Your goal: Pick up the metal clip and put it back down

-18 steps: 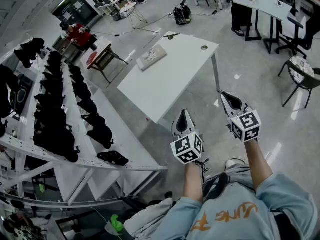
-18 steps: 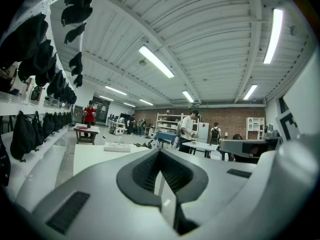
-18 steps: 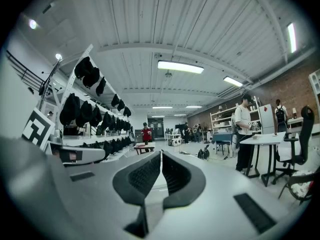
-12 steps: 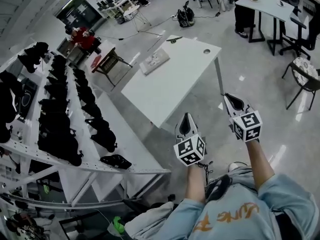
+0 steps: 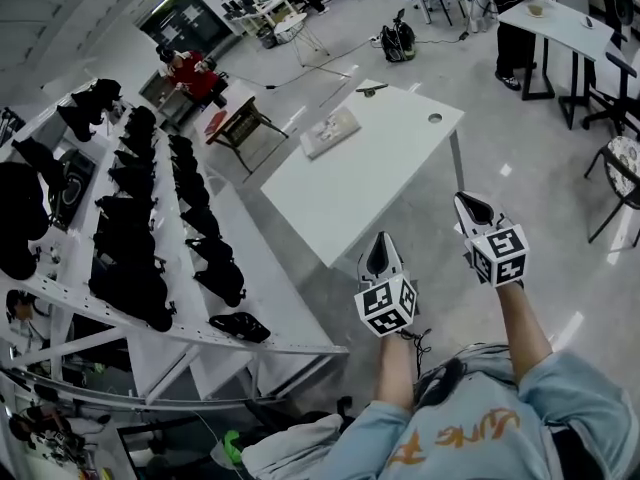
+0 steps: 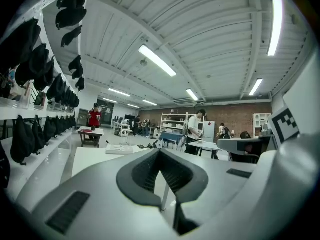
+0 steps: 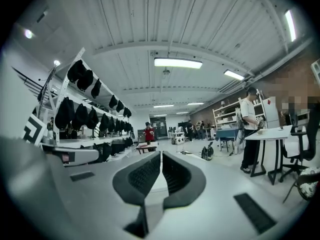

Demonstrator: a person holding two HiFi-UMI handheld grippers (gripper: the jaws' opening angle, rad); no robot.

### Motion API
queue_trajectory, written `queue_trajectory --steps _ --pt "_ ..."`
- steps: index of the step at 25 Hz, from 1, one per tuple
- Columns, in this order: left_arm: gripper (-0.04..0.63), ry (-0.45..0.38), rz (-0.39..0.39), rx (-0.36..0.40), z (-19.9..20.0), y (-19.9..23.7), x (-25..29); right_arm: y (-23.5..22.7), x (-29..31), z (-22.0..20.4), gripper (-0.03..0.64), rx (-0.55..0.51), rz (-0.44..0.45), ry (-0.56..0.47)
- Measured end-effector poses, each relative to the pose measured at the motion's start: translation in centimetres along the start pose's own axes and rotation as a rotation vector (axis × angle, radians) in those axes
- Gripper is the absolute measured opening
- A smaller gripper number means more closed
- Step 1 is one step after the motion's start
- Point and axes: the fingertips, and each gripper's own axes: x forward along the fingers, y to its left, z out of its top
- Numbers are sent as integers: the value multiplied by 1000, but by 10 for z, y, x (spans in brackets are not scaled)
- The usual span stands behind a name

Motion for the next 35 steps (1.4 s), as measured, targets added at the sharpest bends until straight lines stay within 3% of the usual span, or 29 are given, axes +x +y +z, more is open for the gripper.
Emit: queue_trajectory --steps 9,17,22,28,35 --pt "9 1 60 -3 -2 15 6 -15 20 2 34 12 31 1" --pt "9 -42 66 15 20 23 10 -11 37 22 34 5 57 -34" --pt "9 -48 110 -39 17 52 18 -11 53 25 34 -34 69 -27" --pt "9 -79 52 -48 25 41 64 -47 72 44 34 -43 13 -58" --pt "9 -113 25 -14 47 54 116 -59 127 55 34 -29 24 -95"
